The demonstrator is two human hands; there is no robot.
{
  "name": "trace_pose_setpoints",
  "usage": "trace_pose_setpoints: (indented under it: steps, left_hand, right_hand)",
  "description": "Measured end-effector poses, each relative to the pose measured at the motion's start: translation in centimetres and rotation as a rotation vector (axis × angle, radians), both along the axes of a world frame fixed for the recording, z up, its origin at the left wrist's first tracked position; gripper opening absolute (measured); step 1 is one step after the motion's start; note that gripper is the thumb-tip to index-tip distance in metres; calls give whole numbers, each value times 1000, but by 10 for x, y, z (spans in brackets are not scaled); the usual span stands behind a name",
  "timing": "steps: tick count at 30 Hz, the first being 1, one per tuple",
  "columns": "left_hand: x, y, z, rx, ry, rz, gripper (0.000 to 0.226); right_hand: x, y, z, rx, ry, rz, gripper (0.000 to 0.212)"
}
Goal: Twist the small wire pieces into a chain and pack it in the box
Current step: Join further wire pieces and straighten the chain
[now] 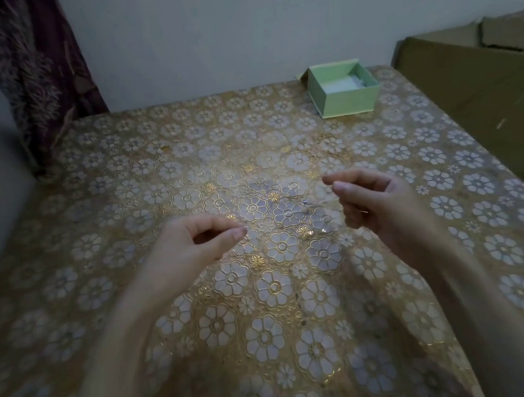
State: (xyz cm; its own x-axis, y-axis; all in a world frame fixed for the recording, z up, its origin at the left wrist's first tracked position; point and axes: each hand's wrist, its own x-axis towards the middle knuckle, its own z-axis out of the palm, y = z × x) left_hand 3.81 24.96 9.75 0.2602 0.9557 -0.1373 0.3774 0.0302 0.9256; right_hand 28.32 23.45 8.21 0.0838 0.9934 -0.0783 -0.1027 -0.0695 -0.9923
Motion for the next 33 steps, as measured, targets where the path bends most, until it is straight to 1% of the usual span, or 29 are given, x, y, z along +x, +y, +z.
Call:
trace_pose_setpoints:
  steps: [2,3,6,8,9,10,11,12,15,17,19,21,23,25,27,29,31,32,33]
  left_hand:
    - [-1,-6,4,15,56,-25,11]
    - [-1,-9,6,32,94,-42,9]
    - [-2,-16,10,81,232,-78,16]
    - [-1,-19,12,120,303,-63,14]
    - [-1,-21,13,147,331,-52,13]
    - [-2,-23,14,171,348,-43,13]
    - [-2,-25,16,185,349,-36,13]
    - [-2,-27,17,185,335,-31,12]
    - [-2,-37,25,149,225,-15,6]
    - [-1,-45,33,116,147,-30,5]
    - [-1,-54,41,86,103,-69,7]
    - [0,-63,49,75,95,-100,11]
    - [1,-72,56,71,85,-101,14]
    - [1,-80,61,84,96,-107,12]
    - [1,-87,64,105,122,-118,11]
    - [1,-93,67,124,133,-125,10]
    - [3,-100,70,138,125,-127,9]
    - [4,-103,73,151,117,-131,9]
    - [5,-106,76,166,113,-138,9]
  right_hand:
    - [0,-7,8,11,-77,32,16]
    - [-1,-11,13,13,-141,56,11]
    - [-1,-18,24,17,-440,148,7]
    - [-1,-21,28,4,-626,201,6]
    - [-1,-23,31,-8,-680,218,5]
    - [-2,-25,34,-9,-688,235,6]
    - [-2,-28,36,-10,-646,248,8]
    - [-2,-31,36,-8,-553,252,10]
    - [2,-40,36,-37,-162,243,13]
    - [2,-46,35,-31,48,261,15]
    - [1,-52,36,-15,160,266,10]
    - [1,-57,34,-4,224,265,17]
    - [3,-62,33,8,298,281,11]
    - [4,-69,31,25,380,297,28]
    - [5,-79,33,33,415,282,37]
    - [4,-87,34,53,416,315,34]
    - [0,-94,33,46,356,318,24]
    - [-2,-97,31,26,314,315,22]
    - [-4,-100,29,2,284,330,25]
